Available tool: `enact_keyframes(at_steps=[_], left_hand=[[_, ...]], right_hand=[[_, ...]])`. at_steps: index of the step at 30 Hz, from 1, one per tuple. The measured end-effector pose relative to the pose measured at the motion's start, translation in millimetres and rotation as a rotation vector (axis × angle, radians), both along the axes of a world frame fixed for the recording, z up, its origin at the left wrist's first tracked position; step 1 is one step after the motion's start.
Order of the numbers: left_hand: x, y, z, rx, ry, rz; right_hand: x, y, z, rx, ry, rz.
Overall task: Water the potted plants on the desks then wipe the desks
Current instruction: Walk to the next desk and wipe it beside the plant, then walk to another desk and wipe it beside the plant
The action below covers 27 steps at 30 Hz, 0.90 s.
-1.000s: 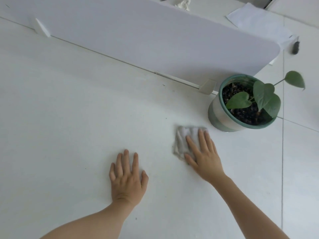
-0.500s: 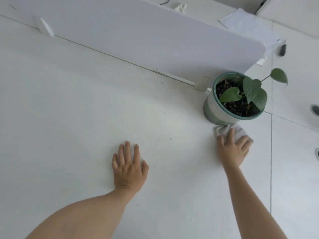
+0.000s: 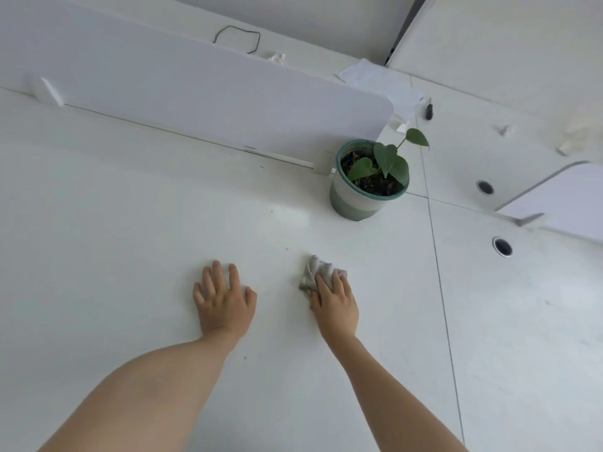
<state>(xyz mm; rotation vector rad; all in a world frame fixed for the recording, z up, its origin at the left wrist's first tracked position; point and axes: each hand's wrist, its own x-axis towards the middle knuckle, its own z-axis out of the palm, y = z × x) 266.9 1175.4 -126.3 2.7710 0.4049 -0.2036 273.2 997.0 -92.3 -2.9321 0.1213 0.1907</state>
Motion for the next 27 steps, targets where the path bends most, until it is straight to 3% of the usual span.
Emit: enact_keyframes(at_steps=[3, 6, 16, 20, 23, 27], left_hand=[[-1.8, -0.1, -1.7, -0.009, -0.027, 0.023], [-2.4, -0.5, -0.5, 0.003, -0.002, 0.007], [-6.1, 4.1, -3.4, -0.089, -0.089, 0.011], [-6.4, 11.2, 1.9, -0.155, -0.116, 0.038], [-12.6, 23.1, 15.6, -0.308, -0.143, 0.024], [-70.4, 37.9, 54.8, -0.713, -0.278, 0.13]], right_hand=[[-13.7, -12.1, 9.5, 0.019, 0.076, -0.052], [-29.3, -32.5, 22.6, 0.097, 0.2, -0.243], [-142.8, -53.4, 46.6, 0.574, 0.083, -0.767], [-174.9, -56.9, 56.1, 0.739, 0.014, -0.828], [-186.5, -62.6, 69.1, 0.792, -0.02, -0.754], [-186.2, -61.9, 85.0, 0.937, 0.023, -0.631]])
